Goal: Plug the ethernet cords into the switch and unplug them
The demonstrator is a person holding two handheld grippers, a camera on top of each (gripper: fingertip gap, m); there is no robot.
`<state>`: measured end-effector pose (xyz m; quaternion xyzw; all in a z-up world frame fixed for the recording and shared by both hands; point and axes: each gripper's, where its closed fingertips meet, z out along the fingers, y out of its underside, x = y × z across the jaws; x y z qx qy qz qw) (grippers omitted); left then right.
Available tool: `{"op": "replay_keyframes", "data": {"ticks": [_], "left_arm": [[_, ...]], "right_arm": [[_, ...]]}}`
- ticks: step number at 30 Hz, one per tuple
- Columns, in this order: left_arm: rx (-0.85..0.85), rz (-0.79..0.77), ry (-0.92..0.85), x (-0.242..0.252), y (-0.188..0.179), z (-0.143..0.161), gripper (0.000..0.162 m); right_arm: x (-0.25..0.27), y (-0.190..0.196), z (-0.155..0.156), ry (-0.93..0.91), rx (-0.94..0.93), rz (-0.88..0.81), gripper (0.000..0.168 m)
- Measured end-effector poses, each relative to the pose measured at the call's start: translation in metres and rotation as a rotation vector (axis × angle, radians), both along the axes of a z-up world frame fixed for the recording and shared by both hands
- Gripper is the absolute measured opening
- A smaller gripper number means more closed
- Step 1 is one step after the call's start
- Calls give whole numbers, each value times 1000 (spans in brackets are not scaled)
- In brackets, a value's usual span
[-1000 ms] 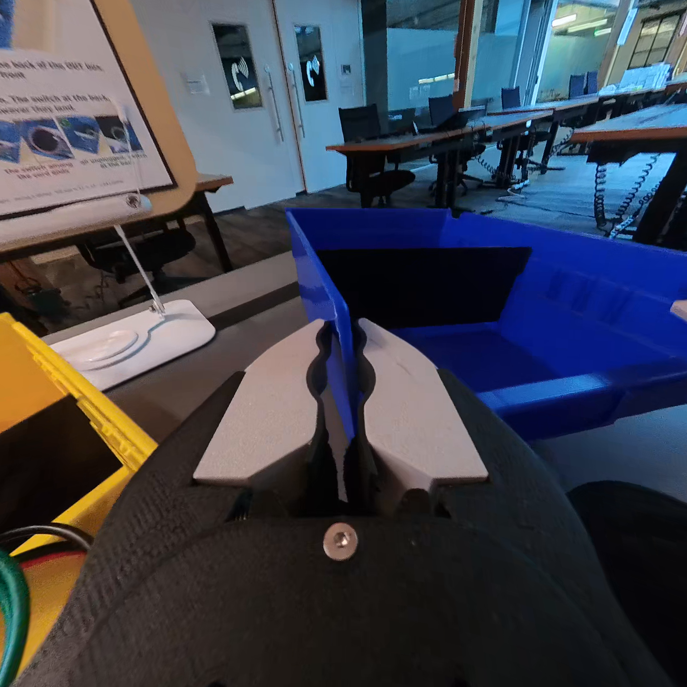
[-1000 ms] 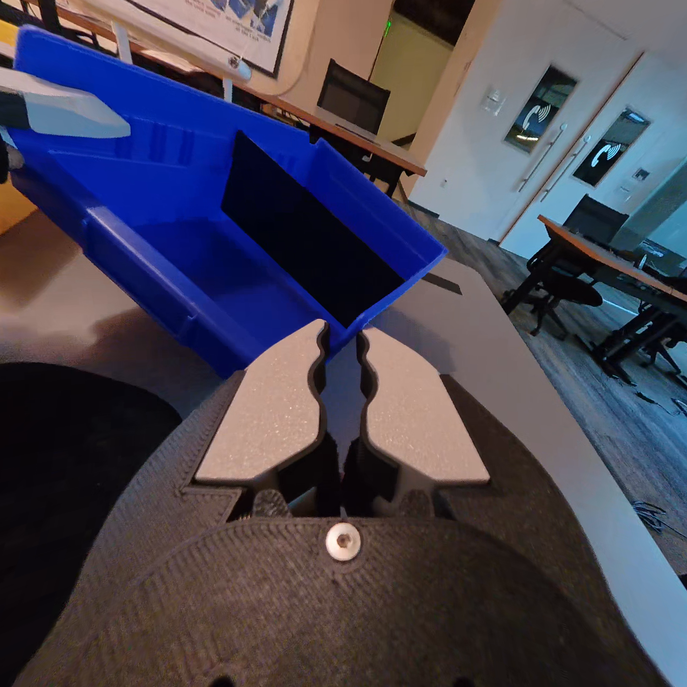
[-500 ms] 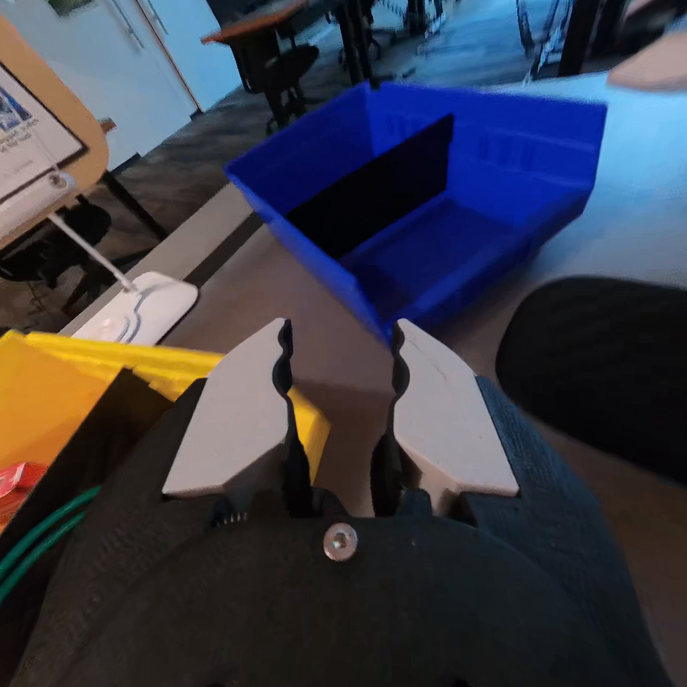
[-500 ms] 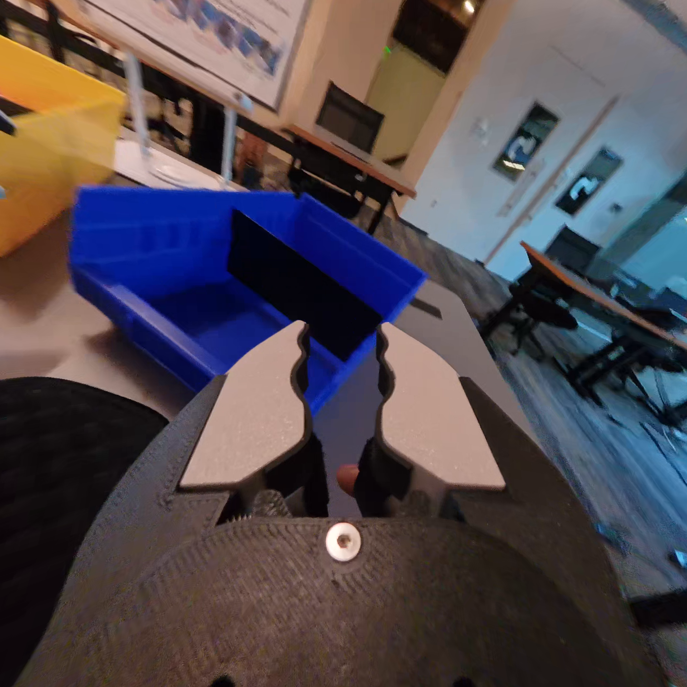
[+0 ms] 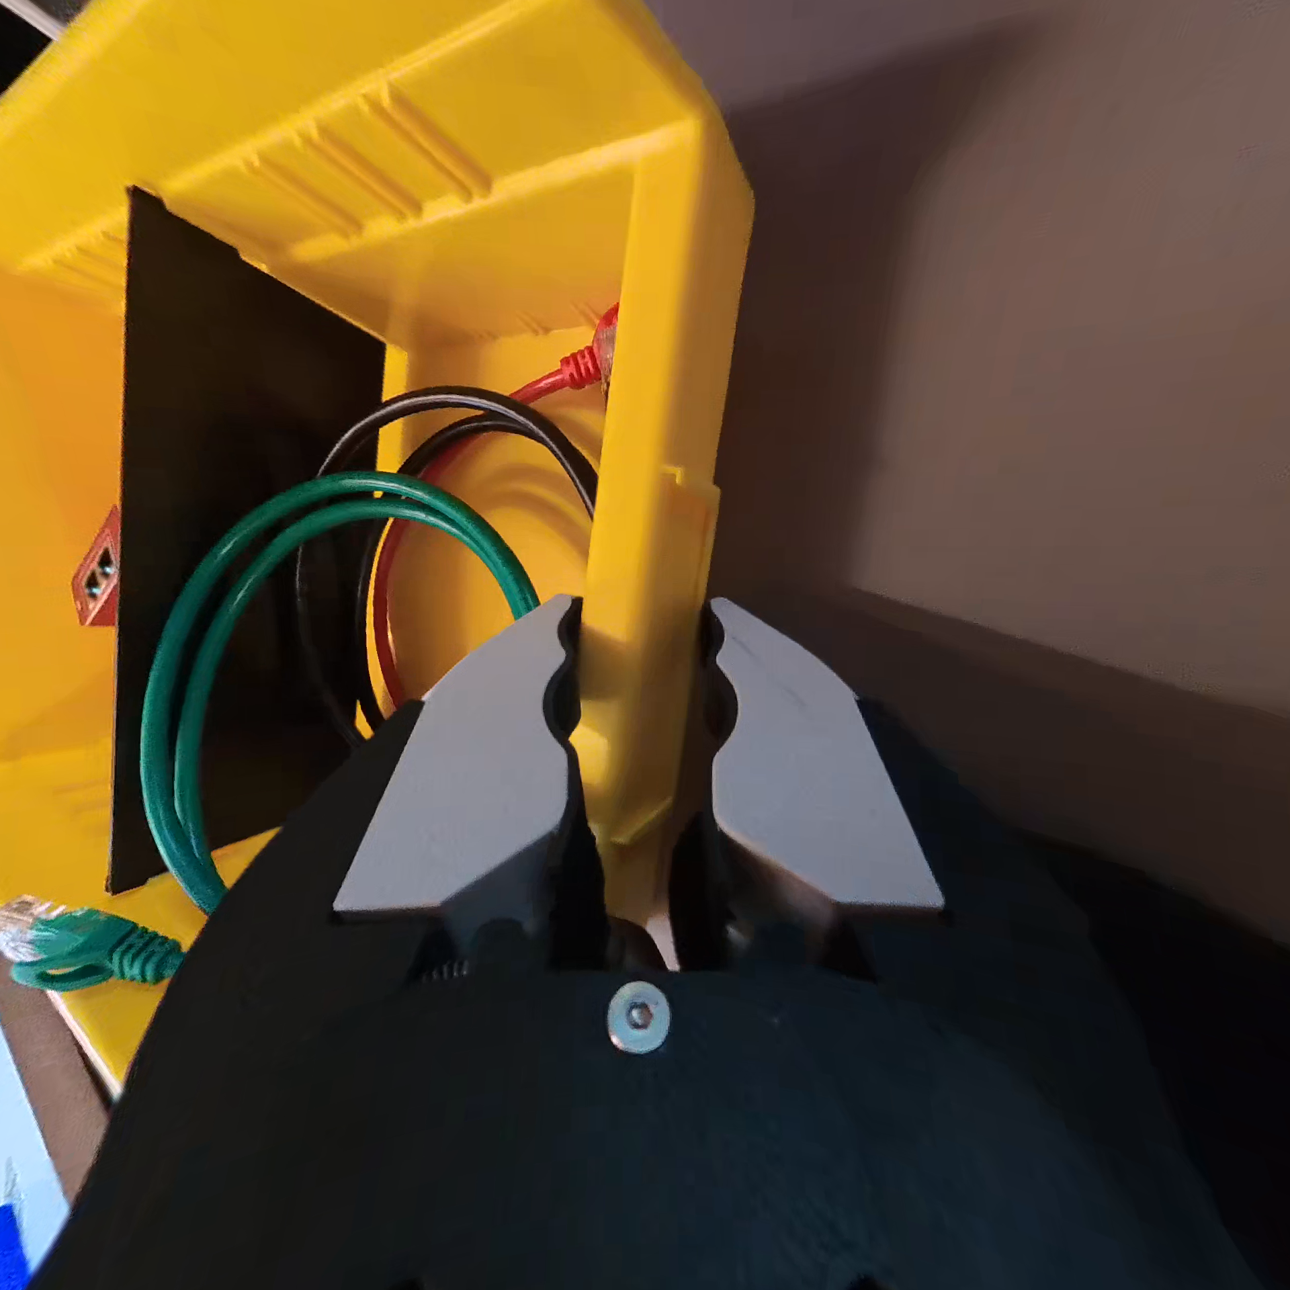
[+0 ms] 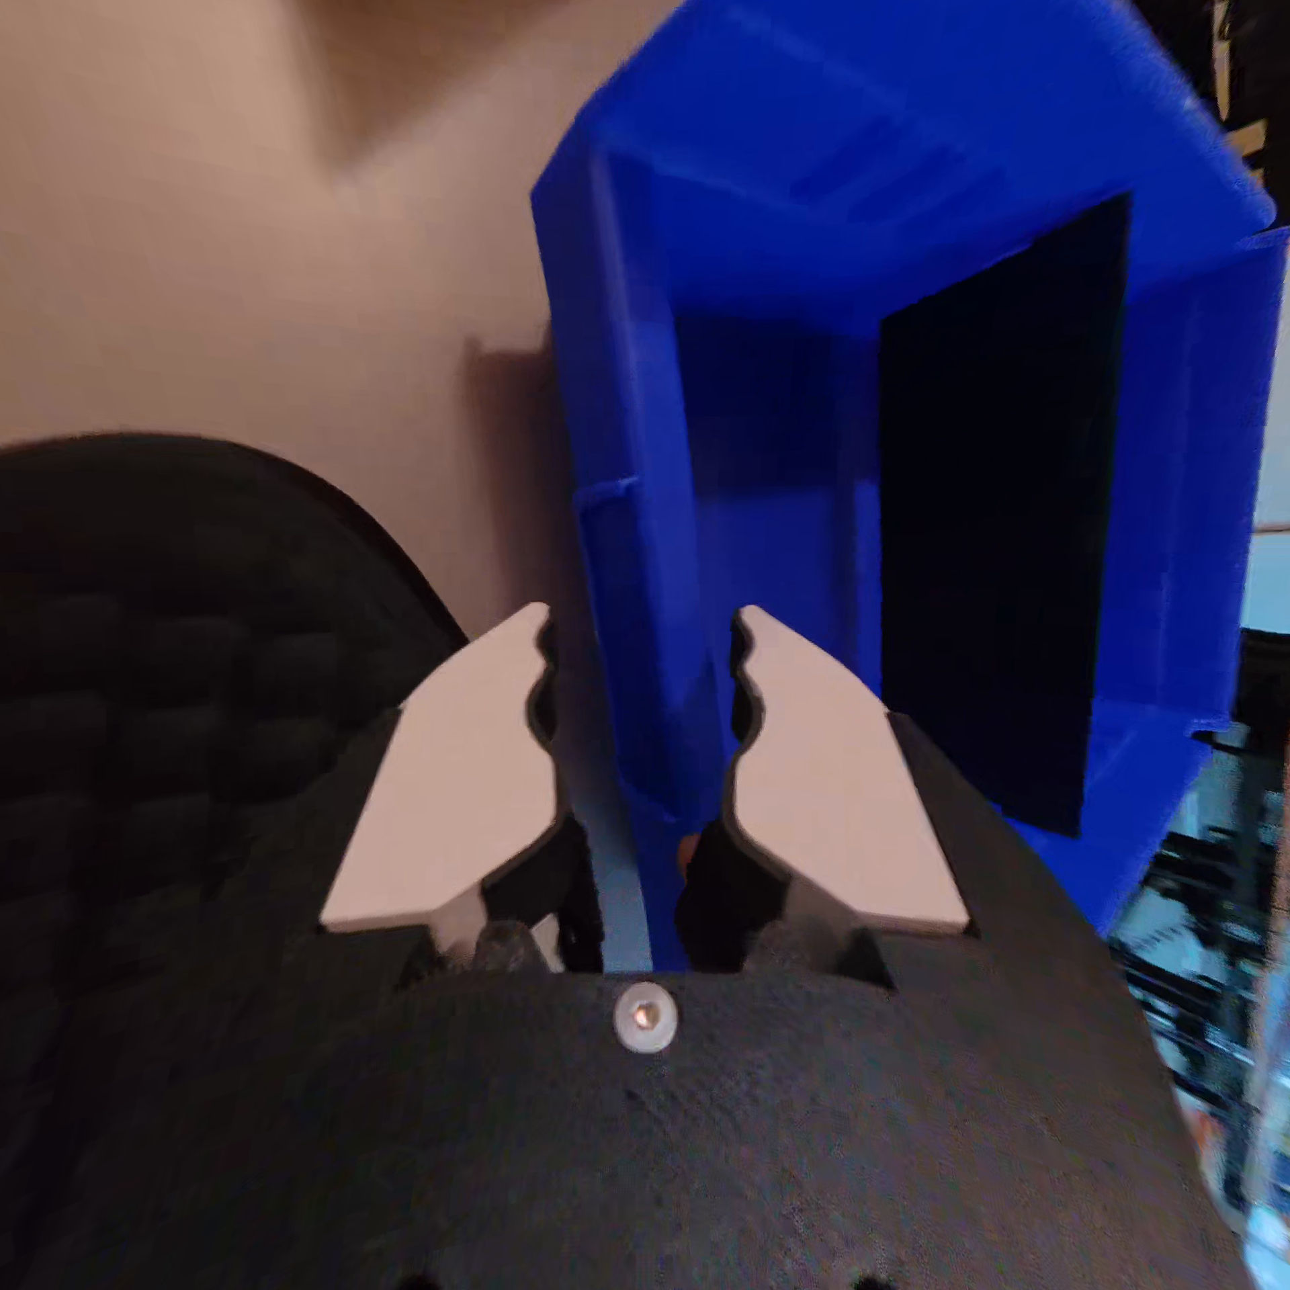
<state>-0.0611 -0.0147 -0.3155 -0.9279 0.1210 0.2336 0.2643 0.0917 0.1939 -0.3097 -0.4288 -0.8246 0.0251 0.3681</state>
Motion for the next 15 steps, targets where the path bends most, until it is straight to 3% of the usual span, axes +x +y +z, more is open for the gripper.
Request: {"op": "replay_keyframes", "data": {"ticks": [1,2,15], "left_arm": [[-4,-1,-6,-2,-5,0,31],[-6,-4,-9,-4,-11,0,31],[-54,44,-15,-45,-135,1,33]], "right_arm": [[0,4,-1,-19,51,0,35],[1,5,-1,-27,81,7,33],[34,31,-1,-3,152,136,33]]}}
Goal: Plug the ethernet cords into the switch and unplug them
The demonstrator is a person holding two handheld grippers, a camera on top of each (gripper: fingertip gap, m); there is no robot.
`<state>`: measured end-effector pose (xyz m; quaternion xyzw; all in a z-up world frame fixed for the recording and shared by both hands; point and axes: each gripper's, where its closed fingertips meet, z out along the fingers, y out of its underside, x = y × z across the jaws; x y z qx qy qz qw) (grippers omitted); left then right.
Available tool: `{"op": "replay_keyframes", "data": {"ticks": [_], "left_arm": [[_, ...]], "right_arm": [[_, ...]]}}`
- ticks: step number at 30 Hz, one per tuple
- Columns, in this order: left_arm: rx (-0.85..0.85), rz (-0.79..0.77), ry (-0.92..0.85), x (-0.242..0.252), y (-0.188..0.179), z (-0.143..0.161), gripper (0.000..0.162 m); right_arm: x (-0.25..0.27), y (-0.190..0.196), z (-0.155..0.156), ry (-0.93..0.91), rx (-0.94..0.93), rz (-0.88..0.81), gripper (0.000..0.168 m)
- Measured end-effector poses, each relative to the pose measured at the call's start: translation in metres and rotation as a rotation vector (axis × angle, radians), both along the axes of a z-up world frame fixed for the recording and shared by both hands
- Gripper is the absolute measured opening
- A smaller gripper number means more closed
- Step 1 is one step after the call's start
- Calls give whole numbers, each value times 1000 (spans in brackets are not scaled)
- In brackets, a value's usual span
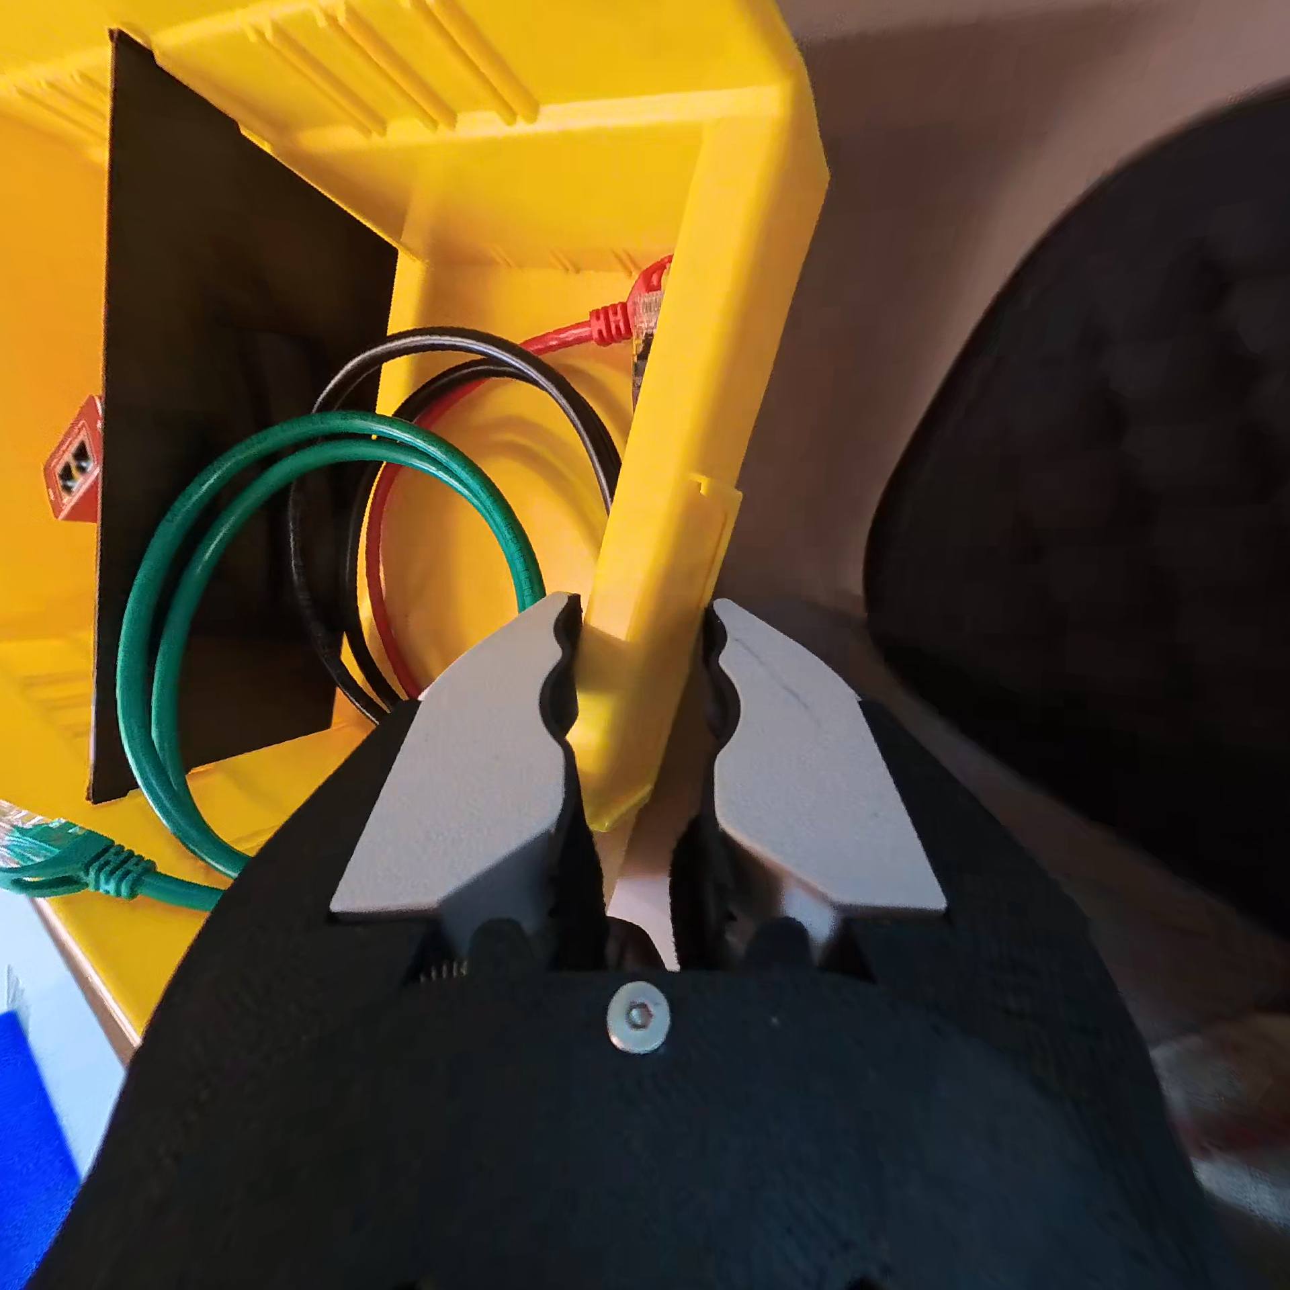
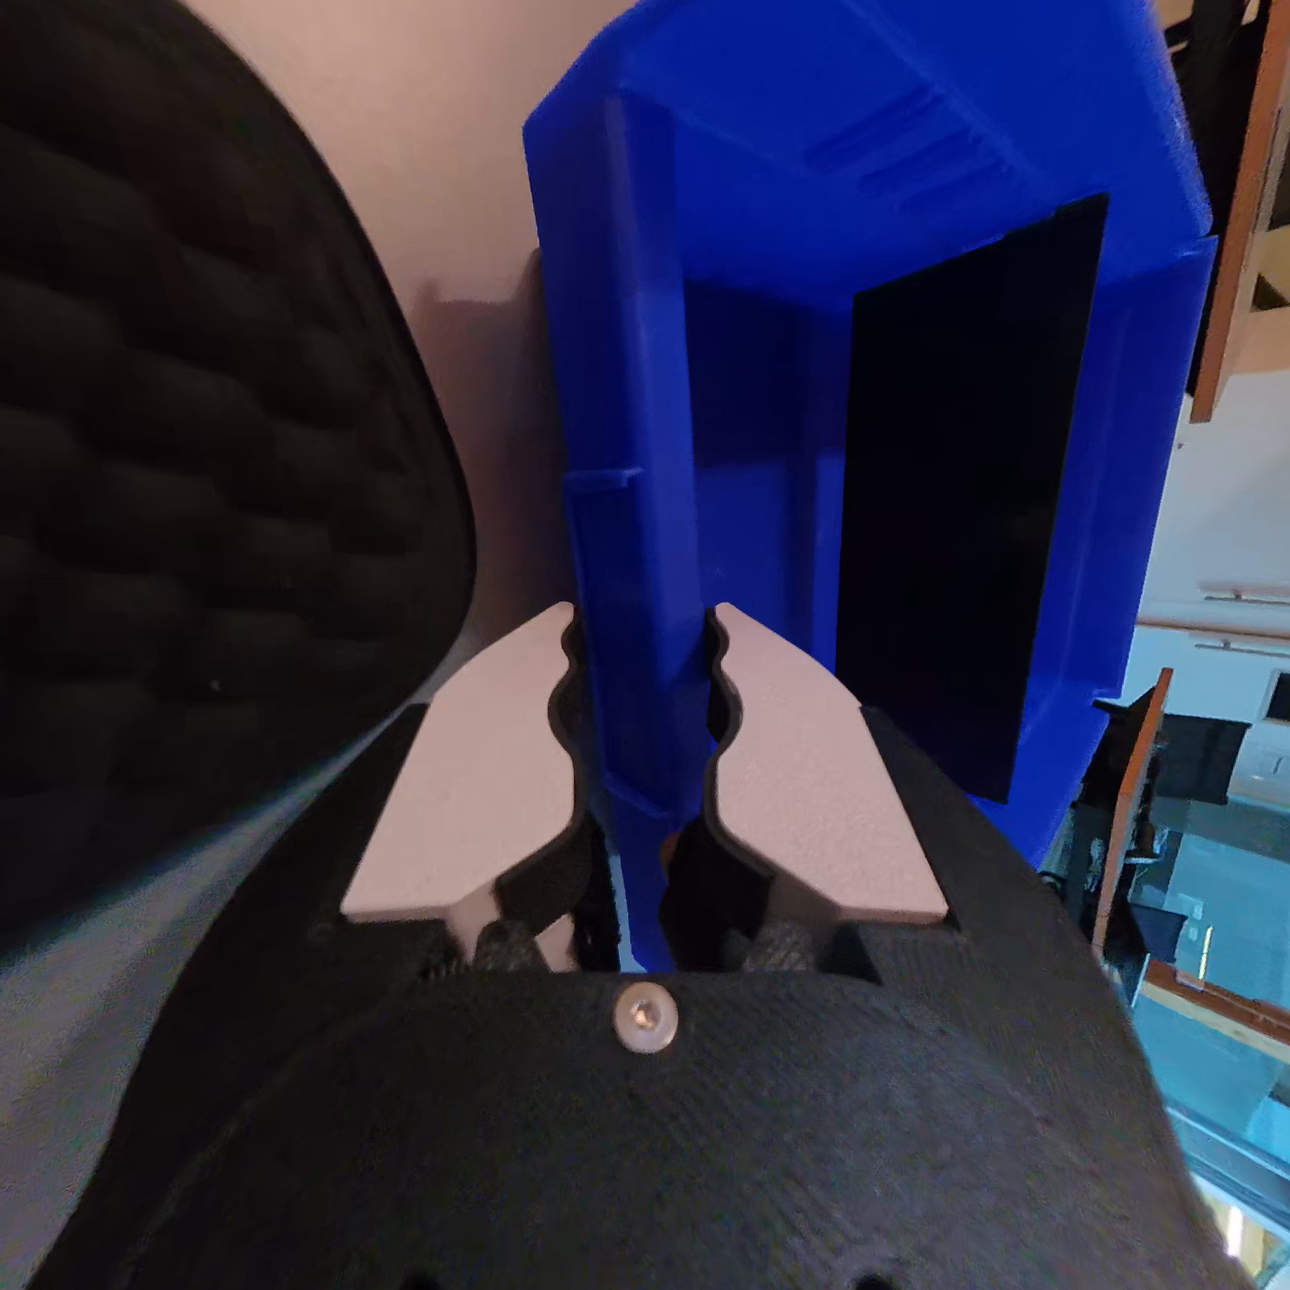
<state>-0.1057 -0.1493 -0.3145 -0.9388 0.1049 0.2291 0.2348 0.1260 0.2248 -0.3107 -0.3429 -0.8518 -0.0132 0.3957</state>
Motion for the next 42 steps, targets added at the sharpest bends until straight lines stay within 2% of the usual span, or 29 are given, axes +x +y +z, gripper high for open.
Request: {"op": "replay_keyframes", "data": {"ticks": [9,14,22,33,35,38,40,42], "left_arm": [[-32,15,34,-20,-98,1,32],[-61,-58,87,-18,-136,1,31],[-99,-174,124,-9,-170,2,30],[-96,-194,159,4,-193,2,31],[-59,-148,136,5,-194,2,37],[95,-41,-8,17,-191,7,56],[273,9,-110,27,-185,28,59],[492,22,-195,37,-176,65,61]], "right_arm": [[32,33,-1,-14,34,42,35],[54,47,-1,-11,38,31,35],[91,55,-1,11,29,17,35],[124,52,-1,33,-43,-8,37],[126,46,-2,26,-123,-26,47],[120,29,14,112,-297,-20,63],[116,19,36,207,-397,-4,70],[112,12,63,325,-439,24,73]]}}
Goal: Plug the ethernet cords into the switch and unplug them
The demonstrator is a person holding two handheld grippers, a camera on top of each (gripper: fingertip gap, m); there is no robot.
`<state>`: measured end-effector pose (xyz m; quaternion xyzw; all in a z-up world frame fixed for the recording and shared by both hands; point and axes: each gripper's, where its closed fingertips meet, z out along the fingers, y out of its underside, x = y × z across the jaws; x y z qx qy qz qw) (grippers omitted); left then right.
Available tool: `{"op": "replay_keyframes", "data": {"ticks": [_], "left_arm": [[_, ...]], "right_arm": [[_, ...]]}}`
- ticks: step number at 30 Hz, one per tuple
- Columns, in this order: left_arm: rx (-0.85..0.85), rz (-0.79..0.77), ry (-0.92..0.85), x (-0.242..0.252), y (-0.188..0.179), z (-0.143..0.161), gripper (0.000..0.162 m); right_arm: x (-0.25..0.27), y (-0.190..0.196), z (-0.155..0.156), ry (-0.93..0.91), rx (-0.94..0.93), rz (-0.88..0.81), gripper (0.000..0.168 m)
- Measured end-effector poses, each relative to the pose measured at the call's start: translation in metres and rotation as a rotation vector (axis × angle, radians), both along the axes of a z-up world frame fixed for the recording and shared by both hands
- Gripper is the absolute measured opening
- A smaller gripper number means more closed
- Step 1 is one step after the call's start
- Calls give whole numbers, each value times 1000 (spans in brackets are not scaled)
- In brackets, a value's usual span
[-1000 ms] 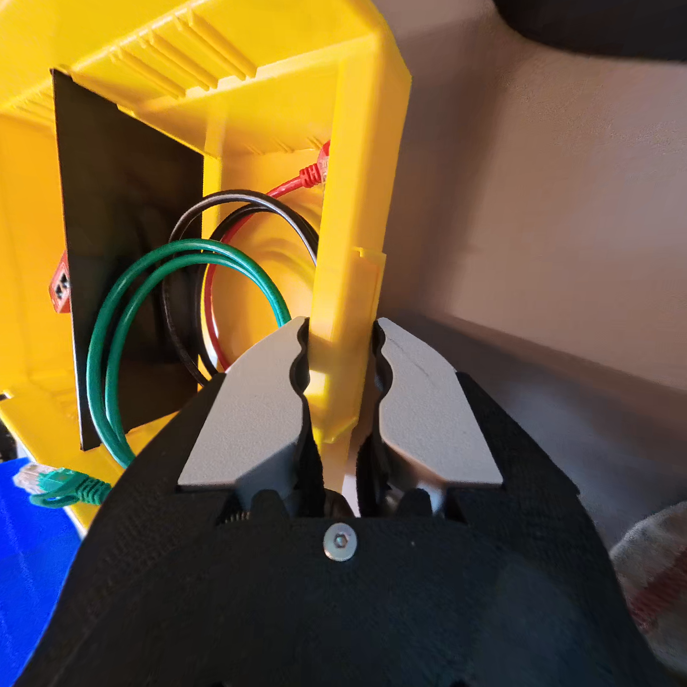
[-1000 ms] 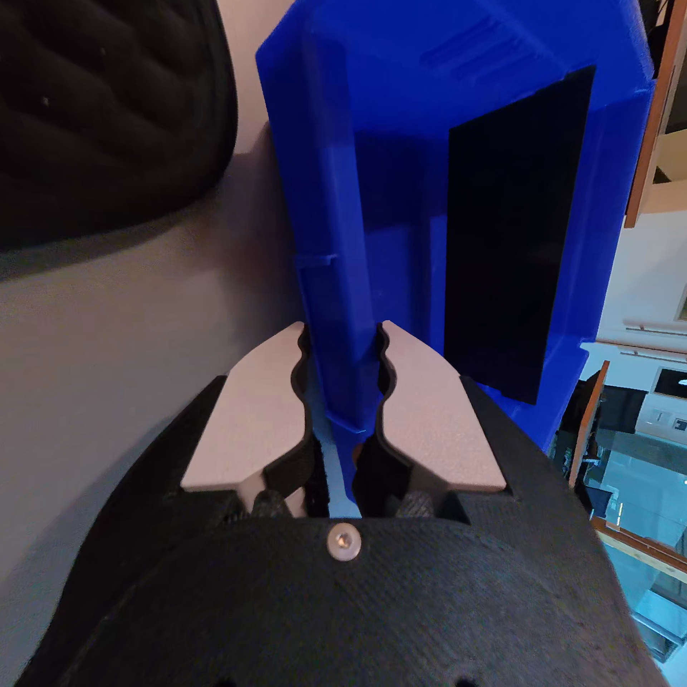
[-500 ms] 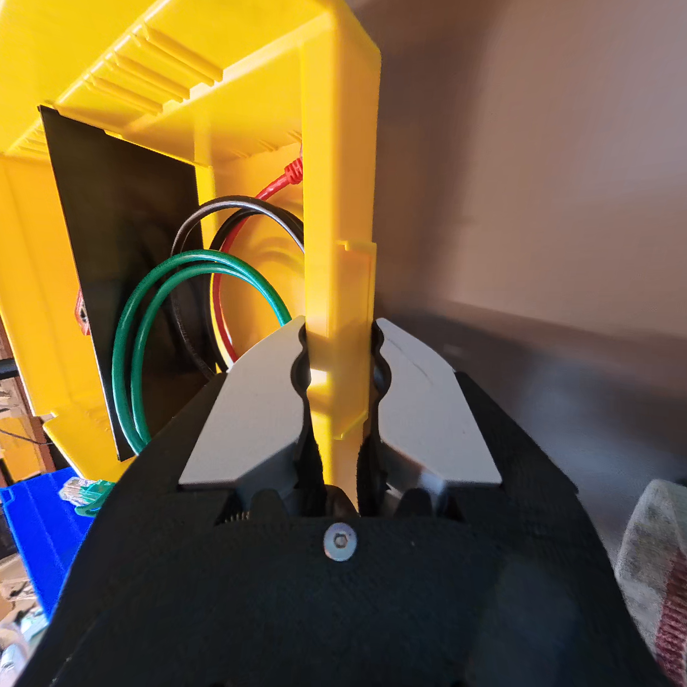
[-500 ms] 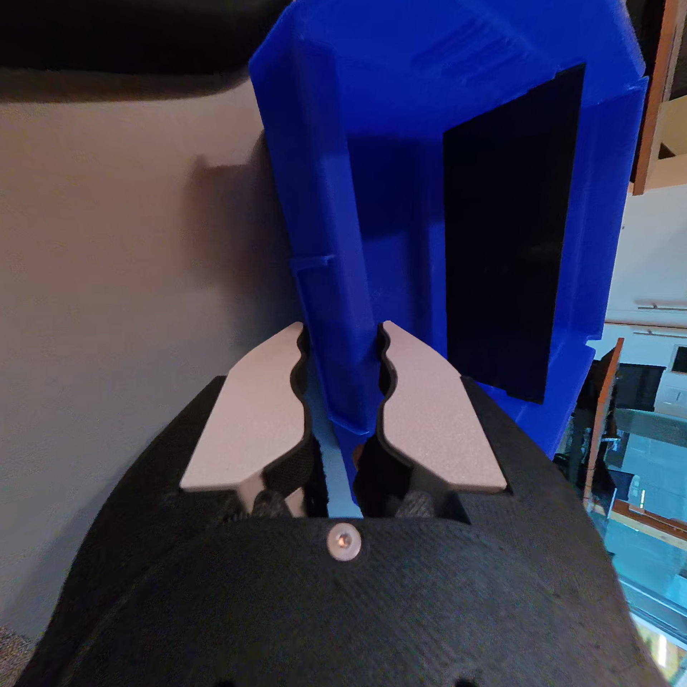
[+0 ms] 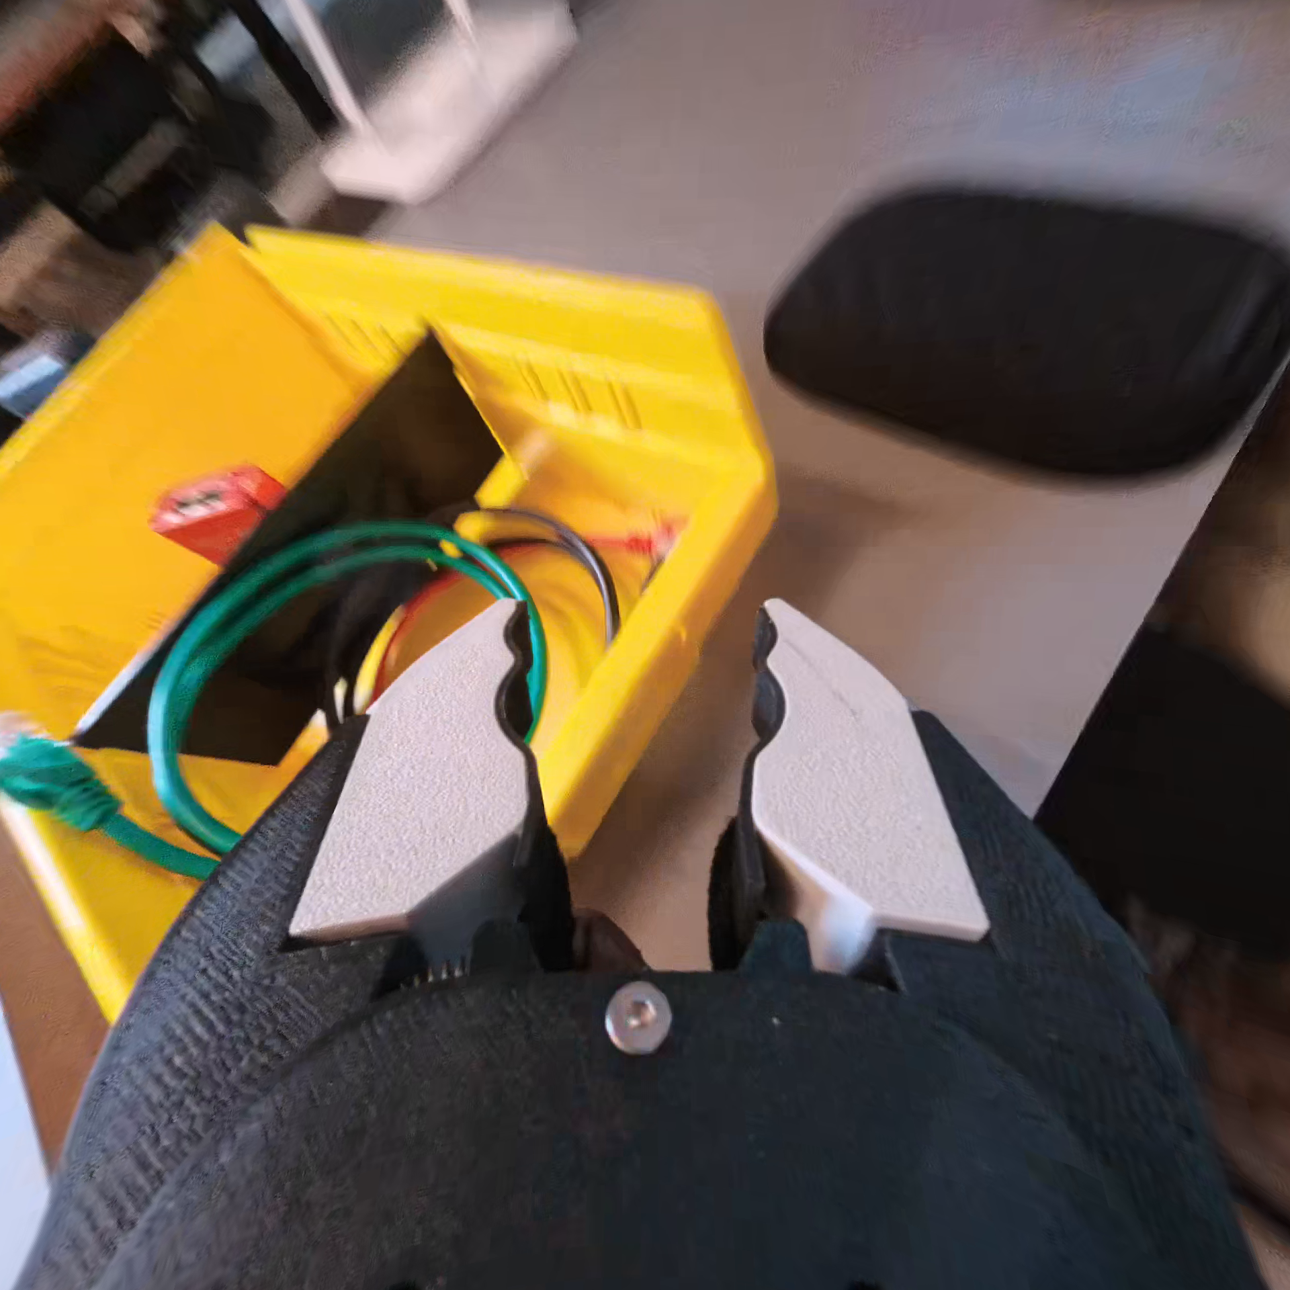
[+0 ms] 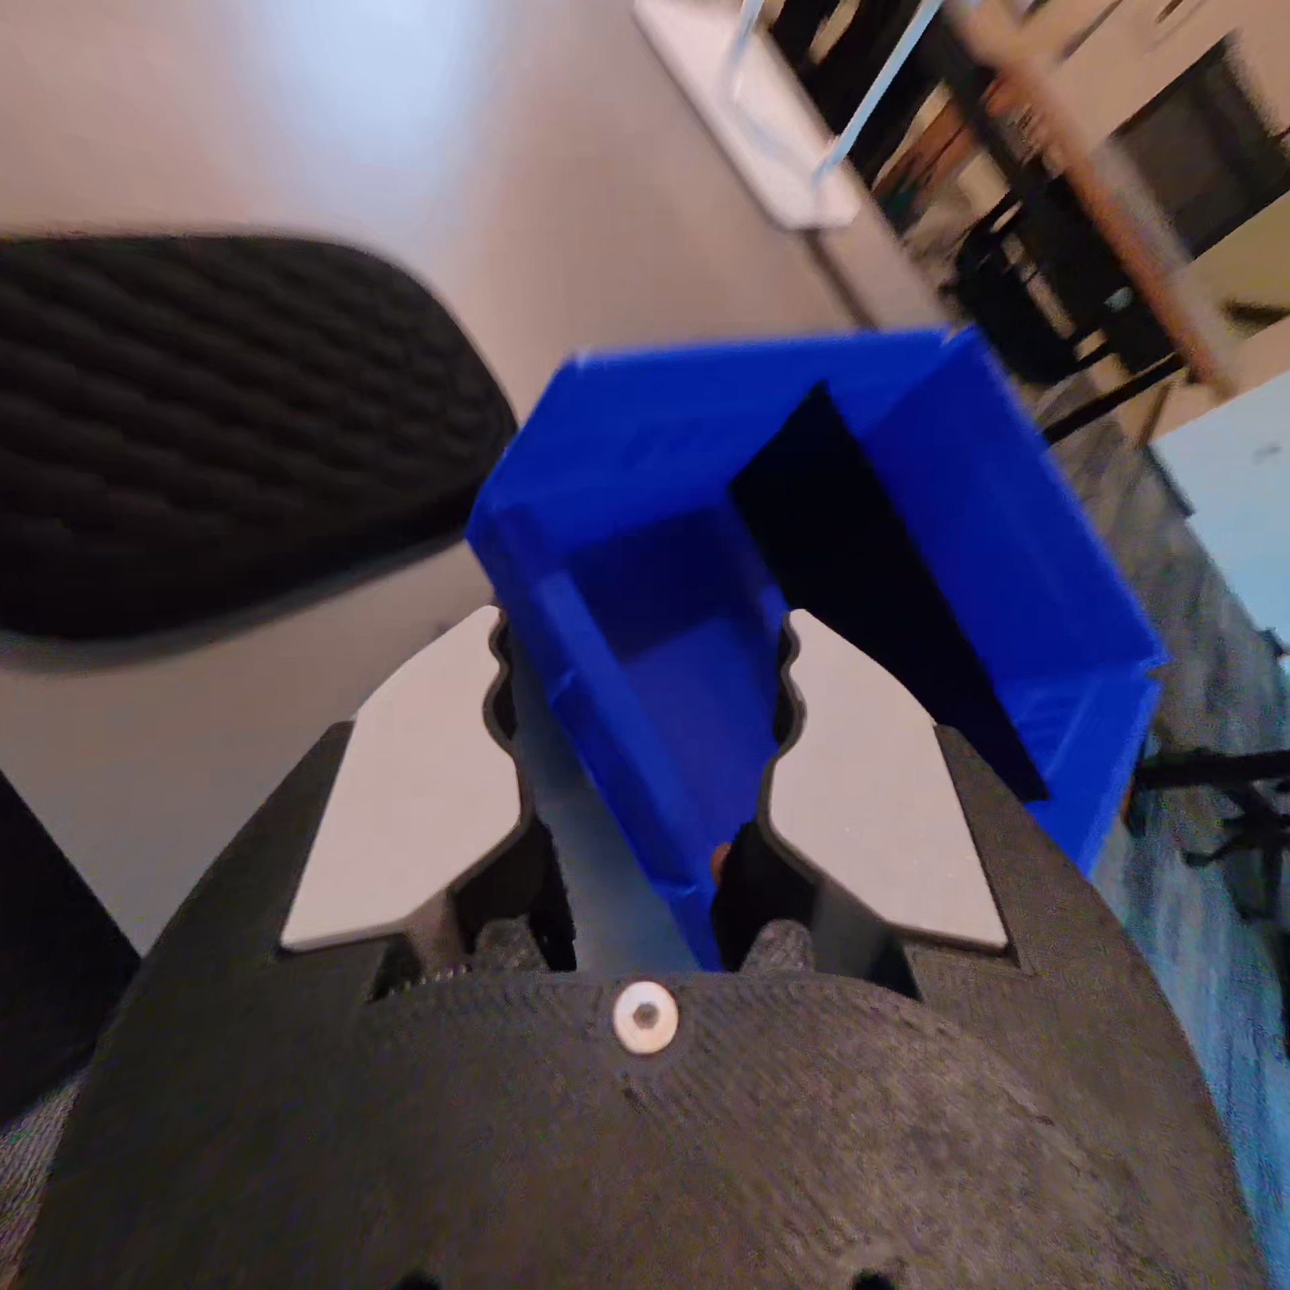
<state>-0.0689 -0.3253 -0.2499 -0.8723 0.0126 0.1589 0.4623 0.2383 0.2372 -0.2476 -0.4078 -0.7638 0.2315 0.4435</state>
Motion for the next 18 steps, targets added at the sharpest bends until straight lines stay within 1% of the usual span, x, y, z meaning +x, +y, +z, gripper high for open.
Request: {"op": "replay_keyframes", "data": {"ticks": [3,4,5,7,9,11,13,15,18], "left_arm": [[305,119,-71,-13,10,64,65],[365,125,-107,-16,15,80,73],[402,106,-140,-16,23,93,80],[419,75,-183,-24,38,113,87],[353,97,-190,-44,53,120,89],[207,164,-150,-78,62,113,90],[50,249,-131,-118,65,98,83],[-135,282,-149,-152,64,71,81],[-354,294,-280,-184,63,27,83]], "right_arm": [[-6,-14,42,192,-3,31,74],[-8,-22,56,261,-20,53,76],[-11,-32,70,330,-52,80,78],[-16,-56,95,443,-151,150,85],[-21,-79,112,509,-238,218,94],[-24,-97,120,531,-259,282,97],[-28,-109,123,533,-229,315,97],[-30,-115,123,520,-201,333,96],[-29,-117,120,488,-187,335,96]]}}
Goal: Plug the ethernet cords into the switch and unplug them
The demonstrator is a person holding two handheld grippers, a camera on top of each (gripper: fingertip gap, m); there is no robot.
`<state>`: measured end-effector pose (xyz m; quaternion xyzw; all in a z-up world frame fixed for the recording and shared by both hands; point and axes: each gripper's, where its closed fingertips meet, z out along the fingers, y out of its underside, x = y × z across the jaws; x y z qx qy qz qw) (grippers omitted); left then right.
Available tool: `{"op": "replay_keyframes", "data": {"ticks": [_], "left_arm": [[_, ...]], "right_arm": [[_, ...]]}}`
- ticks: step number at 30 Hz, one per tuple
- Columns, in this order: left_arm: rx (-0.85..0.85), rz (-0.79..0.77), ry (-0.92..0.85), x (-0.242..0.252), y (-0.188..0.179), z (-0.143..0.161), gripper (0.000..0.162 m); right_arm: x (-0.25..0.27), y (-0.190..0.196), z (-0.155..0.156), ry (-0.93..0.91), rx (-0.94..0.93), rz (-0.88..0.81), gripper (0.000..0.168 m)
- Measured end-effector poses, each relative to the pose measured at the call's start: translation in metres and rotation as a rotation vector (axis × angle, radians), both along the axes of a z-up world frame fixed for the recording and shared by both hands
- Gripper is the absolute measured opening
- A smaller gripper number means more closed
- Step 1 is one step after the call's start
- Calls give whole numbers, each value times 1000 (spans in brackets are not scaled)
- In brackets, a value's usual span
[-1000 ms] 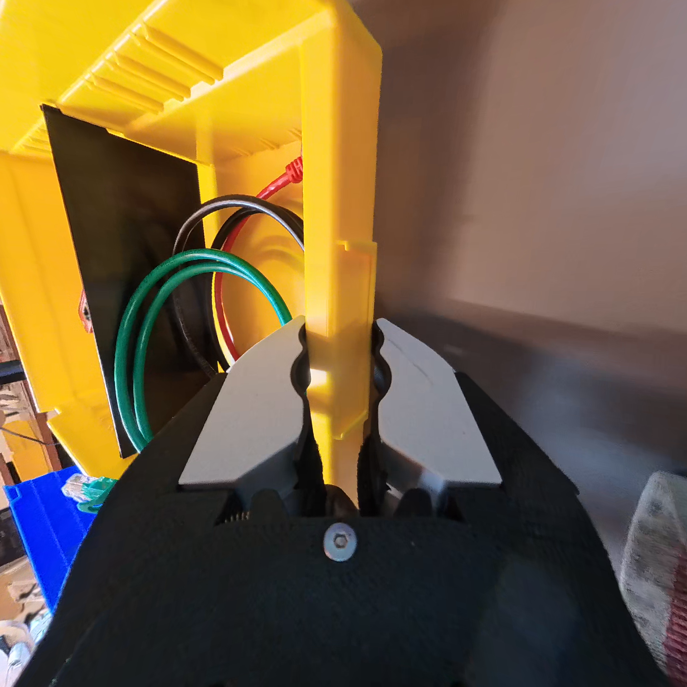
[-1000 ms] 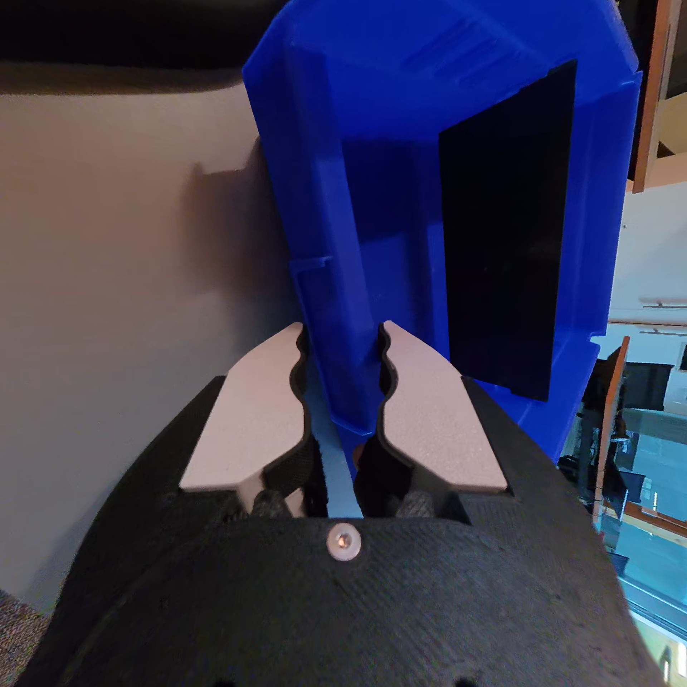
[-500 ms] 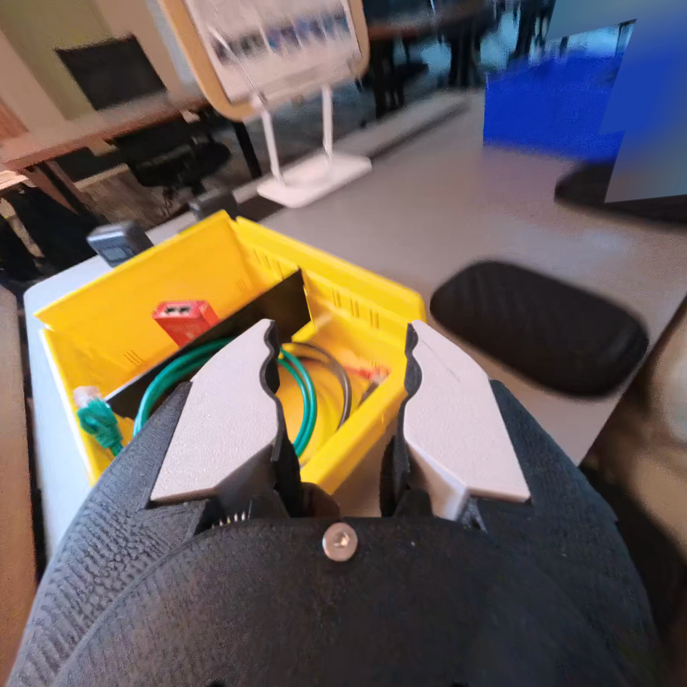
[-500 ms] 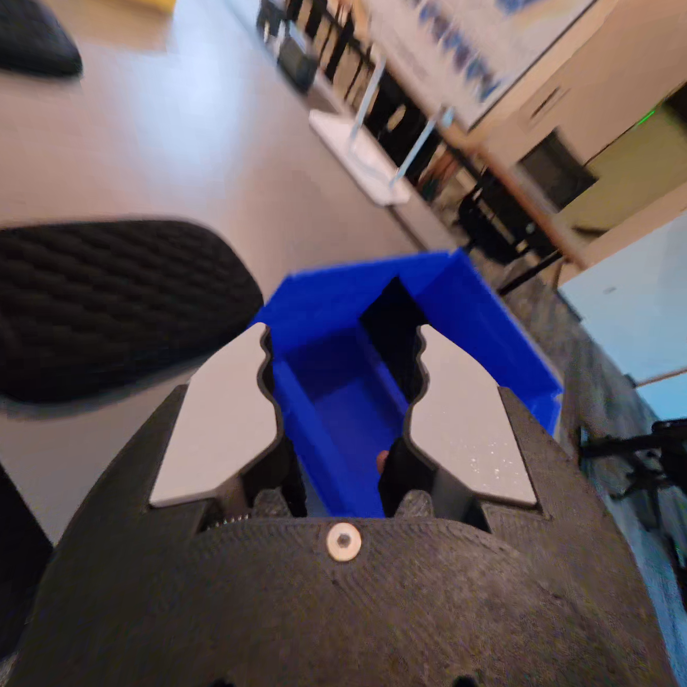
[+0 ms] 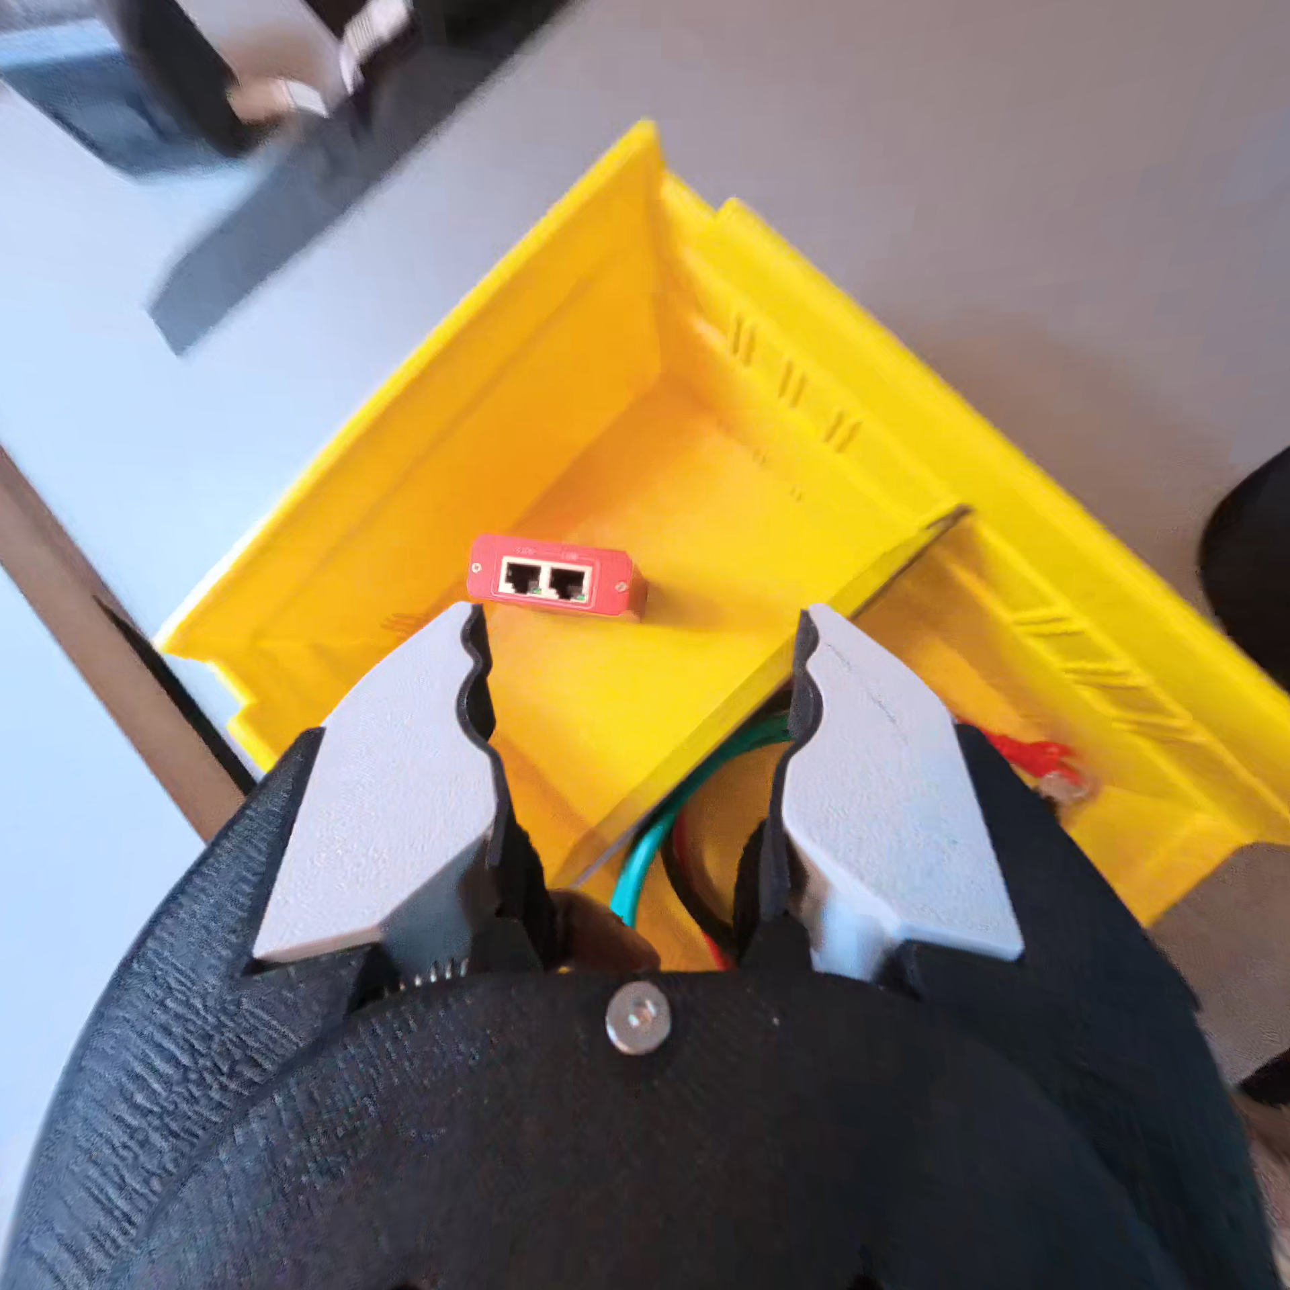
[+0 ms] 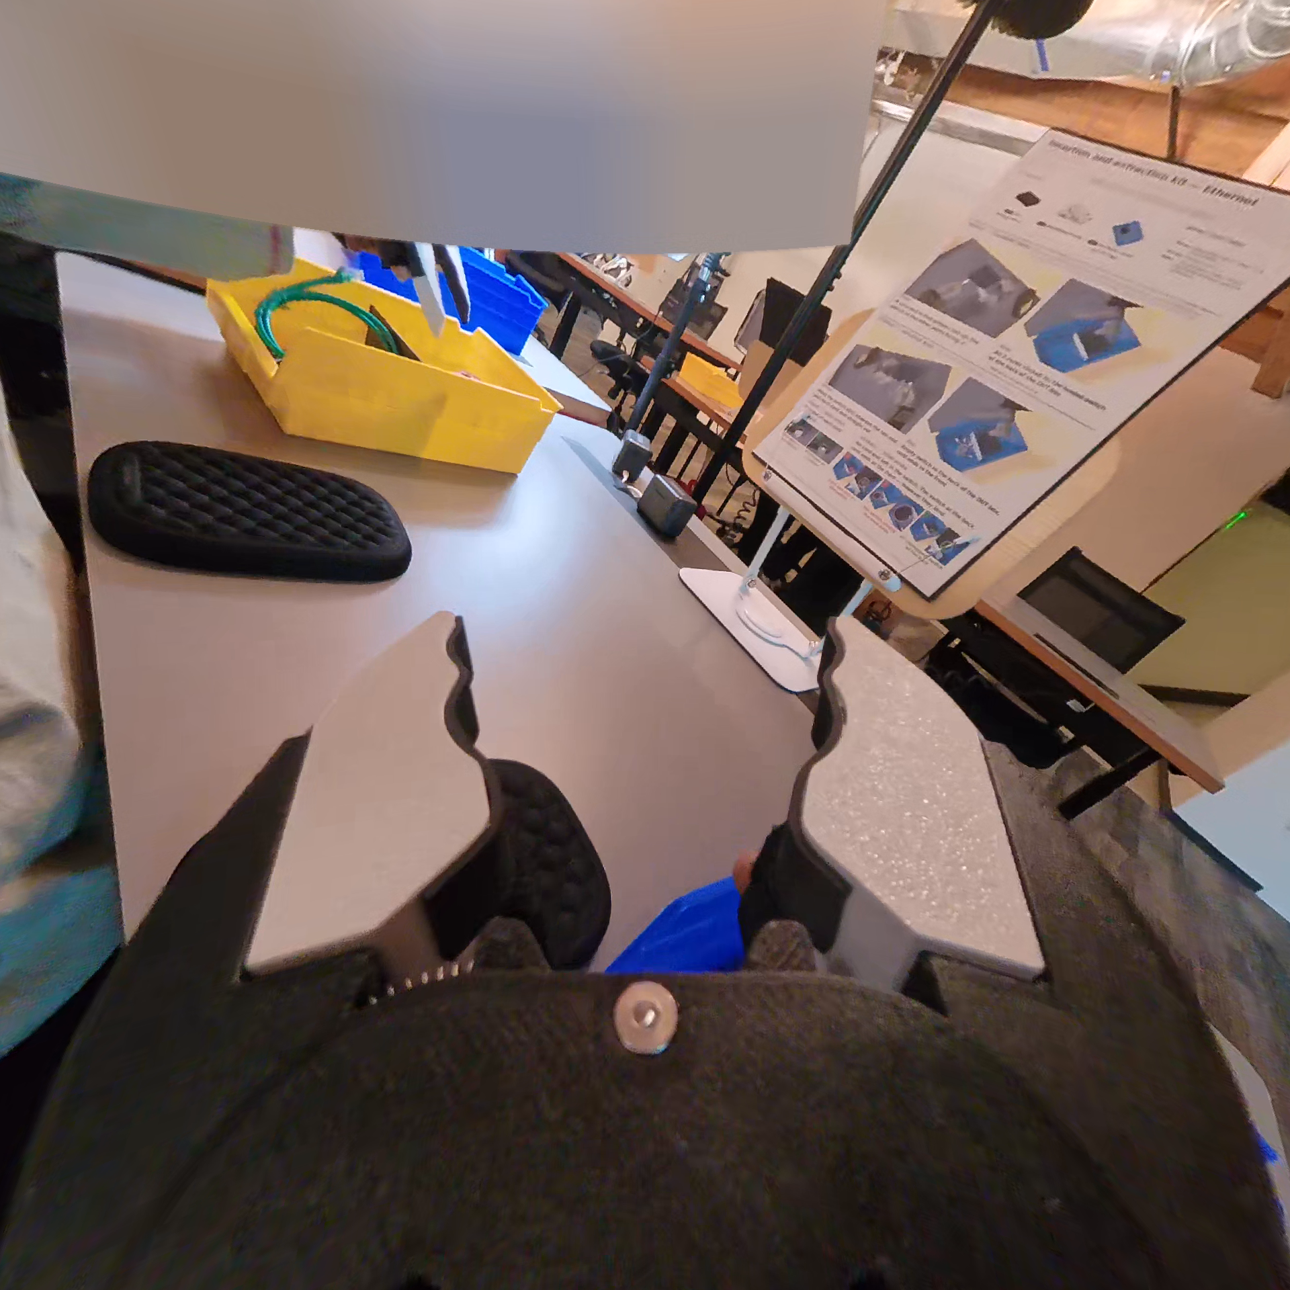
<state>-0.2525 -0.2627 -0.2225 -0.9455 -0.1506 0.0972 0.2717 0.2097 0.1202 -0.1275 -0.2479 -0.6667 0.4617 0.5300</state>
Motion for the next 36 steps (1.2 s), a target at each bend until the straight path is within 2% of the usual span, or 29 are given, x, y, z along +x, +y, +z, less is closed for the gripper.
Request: {"op": "replay_keyframes", "data": {"ticks": [4,10,11,14,17,21,25,28,32,36], "left_arm": [[-146,11,-40,-32,4,-30,88],[-286,-40,-93,-46,1,-59,89],[-285,-44,-97,-47,1,-62,88],[-271,-76,-113,-42,4,-67,70],[-291,-58,-66,-42,-2,-57,69],[-184,-37,36,-35,4,-9,69],[8,-160,107,14,43,52,69],[69,-283,131,66,75,76,69],[-22,-474,192,137,117,70,69],[-116,-759,173,224,162,35,69]], "right_arm": [[6,6,-3,-20,23,-36,91],[10,11,-5,-19,32,-64,89],[9,11,-5,-21,34,-65,88],[6,11,-8,-34,44,-70,88],[3,11,-11,-44,52,-71,88],[-2,7,-16,-55,45,-48,86],[-9,-3,-20,-63,39,-5,86],[-15,-11,-22,-65,39,28,86],[-18,-20,-26,-78,45,61,87],[-17,-25,-33,-106,53,76,86]]}}
